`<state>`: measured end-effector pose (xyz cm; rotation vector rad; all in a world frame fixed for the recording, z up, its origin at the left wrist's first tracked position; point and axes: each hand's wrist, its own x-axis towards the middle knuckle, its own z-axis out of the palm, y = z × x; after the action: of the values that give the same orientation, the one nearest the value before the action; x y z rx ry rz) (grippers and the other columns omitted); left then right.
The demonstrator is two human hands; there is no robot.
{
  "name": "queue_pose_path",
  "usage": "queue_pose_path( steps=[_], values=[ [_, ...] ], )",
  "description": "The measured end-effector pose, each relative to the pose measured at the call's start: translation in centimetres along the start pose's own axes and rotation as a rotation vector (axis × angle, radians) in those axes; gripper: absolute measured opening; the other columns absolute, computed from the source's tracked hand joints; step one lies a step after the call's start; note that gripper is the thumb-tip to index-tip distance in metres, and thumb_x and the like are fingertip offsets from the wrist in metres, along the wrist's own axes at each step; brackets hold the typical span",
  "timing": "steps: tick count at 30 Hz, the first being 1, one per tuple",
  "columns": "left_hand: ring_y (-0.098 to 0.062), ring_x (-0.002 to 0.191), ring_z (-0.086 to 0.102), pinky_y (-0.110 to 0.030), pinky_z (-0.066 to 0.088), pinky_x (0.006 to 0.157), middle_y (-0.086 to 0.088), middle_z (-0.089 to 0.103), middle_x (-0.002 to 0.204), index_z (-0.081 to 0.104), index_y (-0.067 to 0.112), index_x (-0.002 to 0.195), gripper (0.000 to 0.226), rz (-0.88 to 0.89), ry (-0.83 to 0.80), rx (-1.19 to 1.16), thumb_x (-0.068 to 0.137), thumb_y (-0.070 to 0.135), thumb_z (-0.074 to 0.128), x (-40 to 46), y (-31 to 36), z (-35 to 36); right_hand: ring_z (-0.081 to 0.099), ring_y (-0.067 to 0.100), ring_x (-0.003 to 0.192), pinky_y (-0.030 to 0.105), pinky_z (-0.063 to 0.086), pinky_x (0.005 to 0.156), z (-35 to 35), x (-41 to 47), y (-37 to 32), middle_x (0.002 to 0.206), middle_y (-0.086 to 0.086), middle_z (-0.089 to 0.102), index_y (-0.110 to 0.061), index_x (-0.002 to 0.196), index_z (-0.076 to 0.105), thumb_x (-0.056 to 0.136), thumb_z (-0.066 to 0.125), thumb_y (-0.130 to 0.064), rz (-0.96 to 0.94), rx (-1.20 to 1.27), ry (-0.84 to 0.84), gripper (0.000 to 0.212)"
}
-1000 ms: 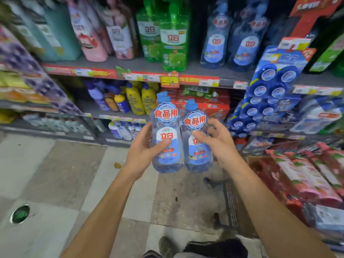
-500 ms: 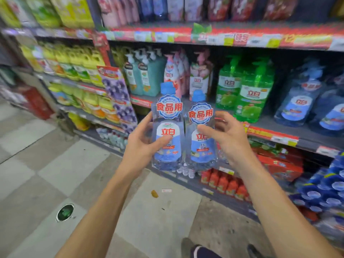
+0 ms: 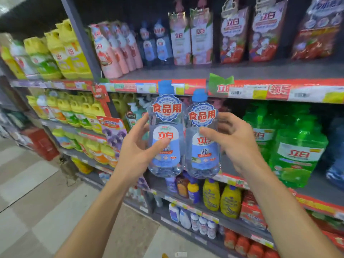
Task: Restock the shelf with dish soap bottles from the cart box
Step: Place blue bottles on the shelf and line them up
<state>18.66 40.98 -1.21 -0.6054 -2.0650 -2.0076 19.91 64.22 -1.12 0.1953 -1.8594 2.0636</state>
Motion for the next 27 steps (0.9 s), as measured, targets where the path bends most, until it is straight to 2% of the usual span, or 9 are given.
queue_pose_path(
  steps=[2,5,8,10,12,14,17,22,27],
  values=[
    [-0.03,0.133,0.049,-0.049,0.051,0.098,-0.005,0.061,0.133,0.045,0.023,0.145,0.084,0.038,0.038,0.021,0.071,0.033,0.082,3.2,-0.1,-0.5,0.072,0.004,0.082,0.018,0.054,0.067,0.7,3.4,-0.1,0.091,-0.007,0.078,-0.017,0.103,0.068,0.065,0.087,-0.013,-0.023,0.008,0.0,0.042],
    [-0.024,0.115,0.065,-0.042,0.057,0.088,-0.009,0.066,0.124,0.049,0.021,0.142,0.079,0.1,0.099,0.002,0.072,0.025,0.085,7.6,0.4,-1.2,0.07,-0.002,0.08,0.014,0.052,0.069,2.2,8.1,-0.9,0.088,-0.011,0.076,-0.017,0.1,0.067,0.069,0.085,-0.003,-0.087,-0.01,-0.017,0.039],
    [-0.017,0.109,0.068,-0.034,0.058,0.082,-0.004,0.068,0.123,0.05,0.02,0.139,0.079,0.149,0.157,-0.041,0.07,0.029,0.087,11.1,1.1,-2.5,0.071,0.002,0.089,0.021,0.055,0.075,3.7,11.6,-1.8,0.098,-0.006,0.076,-0.018,0.106,0.066,0.068,0.089,-0.014,-0.132,-0.033,-0.033,0.044],
    [-0.022,0.116,0.064,-0.039,0.056,0.088,-0.001,0.069,0.124,0.05,0.016,0.14,0.09,0.191,0.182,-0.057,0.064,0.044,0.088,13.3,1.7,-3.8,0.072,0.011,0.1,0.033,0.058,0.086,5.1,14.0,-2.6,0.106,-0.002,0.076,-0.017,0.112,0.068,0.062,0.093,-0.031,-0.167,-0.052,-0.041,0.058],
    [-0.023,0.114,0.065,-0.043,0.054,0.092,0.002,0.071,0.119,0.055,0.016,0.135,0.082,0.231,0.186,-0.041,0.065,0.043,0.086,15.8,2.0,-5.3,0.07,0.018,0.106,0.042,0.058,0.091,6.7,16.3,-3.6,0.111,0.001,0.075,-0.016,0.114,0.069,0.056,0.093,-0.042,-0.206,-0.06,-0.032,0.068],
    [-0.021,0.108,0.067,-0.043,0.055,0.091,0.001,0.072,0.114,0.058,0.019,0.131,0.067,0.27,0.181,-0.032,0.069,0.033,0.08,18.3,2.3,-7.0,0.071,0.02,0.103,0.04,0.058,0.087,8.4,18.5,-4.5,0.11,0.004,0.075,-0.015,0.113,0.069,0.057,0.093,-0.041,-0.234,-0.063,-0.026,0.066],
    [-0.027,0.113,0.065,-0.047,0.053,0.095,-0.007,0.069,0.119,0.053,0.011,0.136,0.073,0.334,0.178,-0.064,0.07,0.029,0.078,22.1,2.2,-9.7,0.074,0.017,0.091,0.029,0.055,0.072,11.1,21.8,-5.6,0.103,0.007,0.076,-0.012,0.114,0.067,0.068,0.091,-0.026,-0.266,-0.063,-0.035,0.053],
    [-0.017,0.105,0.067,-0.038,0.056,0.089,0.003,0.071,0.109,0.048,0.005,0.139,0.073,0.378,0.153,-0.084,0.075,0.024,0.079,28.6,1.7,-13.1,0.071,0.019,0.101,0.025,0.054,0.074,15.5,26.8,-6.4,0.112,0.011,0.072,-0.011,0.122,0.062,0.064,0.092,-0.033,-0.312,-0.092,0.063,0.069],
    [-0.007,0.109,0.065,-0.027,0.053,0.087,0.012,0.067,0.112,0.048,0.03,0.127,0.057,0.418,0.071,-0.1,0.077,0.031,0.076,34.9,0.0,-16.0,0.071,0.014,0.092,0.016,0.05,0.061,18.9,31.0,-5.9,0.107,0.007,0.073,-0.009,0.12,0.063,0.077,0.085,-0.019,-0.322,-0.147,0.129,0.049]
  ],
)
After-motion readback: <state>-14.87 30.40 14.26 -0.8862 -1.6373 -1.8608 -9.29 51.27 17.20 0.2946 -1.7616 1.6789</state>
